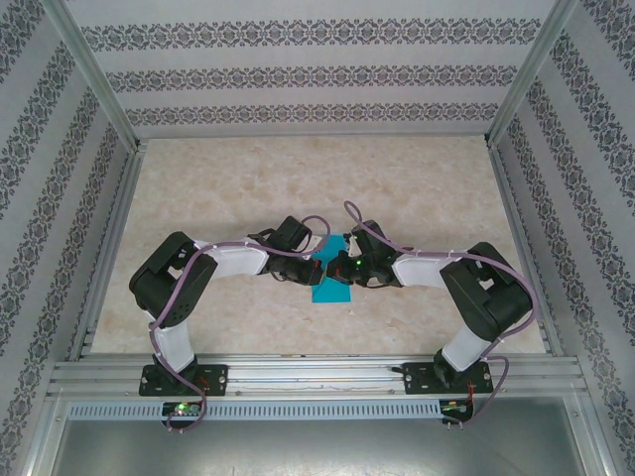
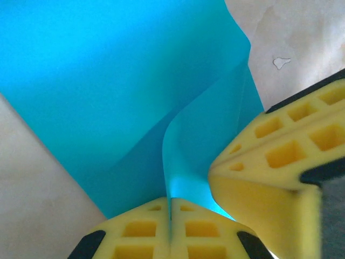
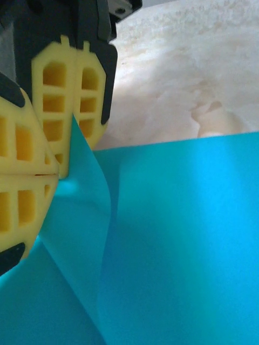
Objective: Fold a paper plane with a square sheet of paper (fold left side to right side)
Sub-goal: Fold the triangle a second time at the center of the table.
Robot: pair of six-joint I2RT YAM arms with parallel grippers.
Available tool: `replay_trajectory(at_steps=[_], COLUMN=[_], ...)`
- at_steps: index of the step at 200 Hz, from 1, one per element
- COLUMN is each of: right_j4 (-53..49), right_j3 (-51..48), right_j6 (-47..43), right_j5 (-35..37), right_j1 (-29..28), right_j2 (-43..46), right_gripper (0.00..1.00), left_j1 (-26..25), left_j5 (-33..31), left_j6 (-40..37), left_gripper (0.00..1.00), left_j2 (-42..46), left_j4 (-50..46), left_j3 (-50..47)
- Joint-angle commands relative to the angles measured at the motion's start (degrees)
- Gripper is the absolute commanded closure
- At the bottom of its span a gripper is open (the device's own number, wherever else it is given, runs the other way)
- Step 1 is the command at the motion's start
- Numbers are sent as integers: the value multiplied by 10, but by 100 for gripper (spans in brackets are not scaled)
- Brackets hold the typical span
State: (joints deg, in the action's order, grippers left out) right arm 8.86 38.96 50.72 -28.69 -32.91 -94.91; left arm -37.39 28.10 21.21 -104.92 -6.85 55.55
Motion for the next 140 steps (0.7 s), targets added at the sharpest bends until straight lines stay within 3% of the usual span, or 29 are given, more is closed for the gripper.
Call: replay_trajectory(at_steps=[1,80,140], right_j4=[7,-24,-36], right_j3=[9,6,-11], right_j6=[-4,-17,-12], right_j5=[12,34,44], right_j1=[-9,-11,-11], right_j2=[-12,-20,-19], right_gripper=[100,100,100], left_j1=[6,6,6], left_j5=[-13,-14,-27], left_j6=[-14,-16,-10], left_gripper=[99,97,87], left_j2=[-19,-21,0], left_j4=[-40,-47,-49], left_j3=[4,6,5])
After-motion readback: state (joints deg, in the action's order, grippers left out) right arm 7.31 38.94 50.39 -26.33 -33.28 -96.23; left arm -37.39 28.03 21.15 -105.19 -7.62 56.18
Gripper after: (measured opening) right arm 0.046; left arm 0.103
